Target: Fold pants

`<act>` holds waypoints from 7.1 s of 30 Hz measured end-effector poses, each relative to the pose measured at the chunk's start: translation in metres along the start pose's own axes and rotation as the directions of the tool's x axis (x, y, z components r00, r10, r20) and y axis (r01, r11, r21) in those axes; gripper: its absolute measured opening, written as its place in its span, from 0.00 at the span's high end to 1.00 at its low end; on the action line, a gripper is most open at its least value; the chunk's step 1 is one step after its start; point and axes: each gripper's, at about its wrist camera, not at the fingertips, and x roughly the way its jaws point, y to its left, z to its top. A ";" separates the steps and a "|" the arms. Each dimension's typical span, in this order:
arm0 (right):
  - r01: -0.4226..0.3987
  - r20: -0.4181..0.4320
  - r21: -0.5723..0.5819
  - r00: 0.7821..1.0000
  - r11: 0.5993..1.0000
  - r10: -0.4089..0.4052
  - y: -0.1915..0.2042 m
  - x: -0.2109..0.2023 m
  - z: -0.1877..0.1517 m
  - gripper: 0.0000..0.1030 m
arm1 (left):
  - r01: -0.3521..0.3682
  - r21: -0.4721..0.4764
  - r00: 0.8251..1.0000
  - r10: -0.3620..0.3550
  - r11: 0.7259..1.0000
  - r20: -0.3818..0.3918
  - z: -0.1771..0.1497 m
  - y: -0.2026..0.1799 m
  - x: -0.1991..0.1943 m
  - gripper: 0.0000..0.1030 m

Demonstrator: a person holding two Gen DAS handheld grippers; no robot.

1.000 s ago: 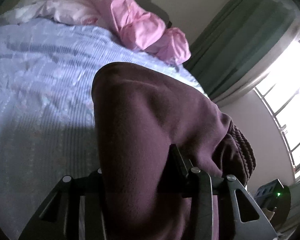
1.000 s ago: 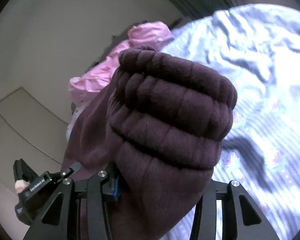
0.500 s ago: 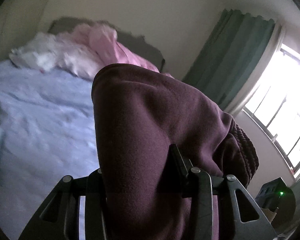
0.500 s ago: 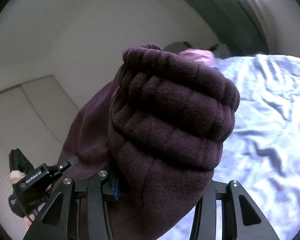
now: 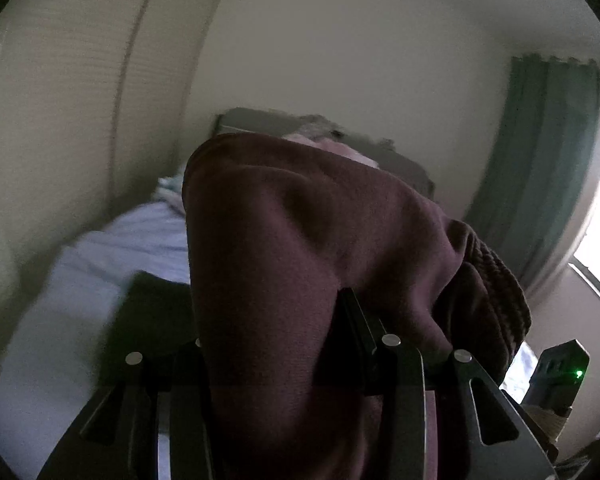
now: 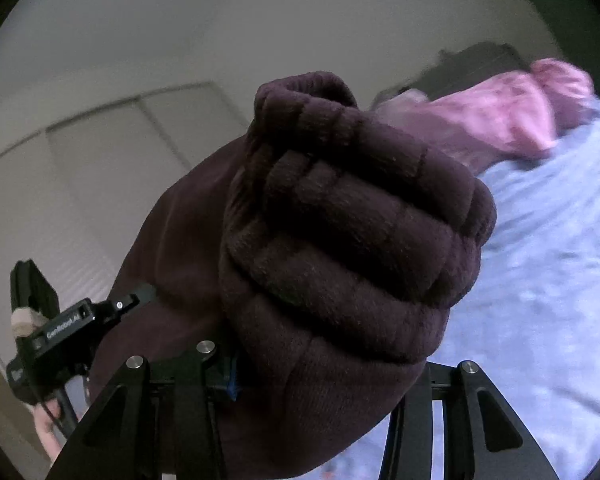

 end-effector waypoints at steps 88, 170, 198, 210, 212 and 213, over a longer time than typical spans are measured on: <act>0.288 -0.434 -0.111 0.847 0.951 -0.307 0.071 0.164 0.013 0.21 | -0.255 0.084 0.946 0.267 0.963 -0.187 0.005 0.107 0.051 0.08; 0.154 -0.506 -0.237 0.823 0.959 -0.258 0.088 0.215 0.011 0.32 | -0.246 -0.196 0.878 0.132 0.949 -0.461 -0.078 0.204 0.061 0.45; 0.130 -0.653 -0.112 0.738 0.985 -0.172 0.052 0.233 -0.033 0.29 | -0.247 -0.271 0.899 0.115 0.930 -0.423 -0.056 0.228 0.117 0.11; 0.139 -0.691 -0.008 0.715 0.990 -0.106 0.094 0.209 -0.052 0.61 | -0.142 -0.348 0.923 -0.003 0.926 -0.384 -0.038 0.250 0.079 0.69; 0.047 -0.724 0.065 0.690 0.997 0.014 0.113 0.206 -0.055 0.73 | -0.127 -0.333 0.927 -0.009 0.934 -0.376 -0.031 0.251 0.062 0.69; 0.023 -0.722 0.039 0.692 0.999 0.012 0.128 0.201 -0.053 0.74 | -0.117 -0.324 0.925 -0.015 0.939 -0.379 -0.029 0.250 0.059 0.69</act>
